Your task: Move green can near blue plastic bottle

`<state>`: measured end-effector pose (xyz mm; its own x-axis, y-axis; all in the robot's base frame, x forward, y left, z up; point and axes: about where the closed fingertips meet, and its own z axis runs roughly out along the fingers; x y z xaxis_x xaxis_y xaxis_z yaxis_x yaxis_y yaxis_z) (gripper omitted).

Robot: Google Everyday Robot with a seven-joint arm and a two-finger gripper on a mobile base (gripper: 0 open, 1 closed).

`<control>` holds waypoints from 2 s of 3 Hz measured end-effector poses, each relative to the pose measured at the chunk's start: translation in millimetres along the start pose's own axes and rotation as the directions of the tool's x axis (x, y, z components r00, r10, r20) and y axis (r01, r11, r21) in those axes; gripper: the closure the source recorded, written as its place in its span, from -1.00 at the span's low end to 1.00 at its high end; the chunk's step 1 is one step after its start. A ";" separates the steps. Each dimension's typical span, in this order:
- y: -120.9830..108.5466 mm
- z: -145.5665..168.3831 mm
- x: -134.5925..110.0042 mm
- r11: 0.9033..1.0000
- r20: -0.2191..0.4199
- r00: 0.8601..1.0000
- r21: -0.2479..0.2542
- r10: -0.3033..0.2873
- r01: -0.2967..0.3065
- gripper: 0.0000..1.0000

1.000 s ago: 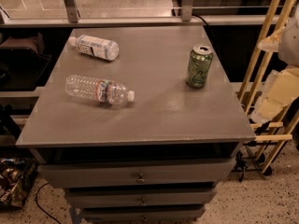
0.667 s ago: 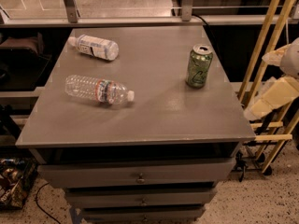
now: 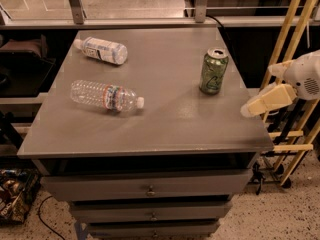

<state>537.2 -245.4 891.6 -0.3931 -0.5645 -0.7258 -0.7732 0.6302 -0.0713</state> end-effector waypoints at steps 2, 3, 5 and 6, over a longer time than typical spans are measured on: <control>-3.9 18.2 -12.8 1.000 0.054 0.999 0.023 -0.001 -0.001 -1.00; -21.7 34.3 -33.8 0.997 0.141 0.990 0.071 -0.016 0.007 -1.00; -37.5 67.7 -61.8 0.998 0.235 0.971 0.065 -0.036 0.021 -1.00; -36.5 78.8 -69.9 0.999 0.260 0.965 0.037 -0.029 0.020 -1.00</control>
Offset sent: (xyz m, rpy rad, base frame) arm 0.0576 0.0231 0.0047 0.0794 -0.1786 -0.0631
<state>632.1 -186.9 891.0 -0.2277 -0.4248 -0.8762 -0.7620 0.6380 -0.1113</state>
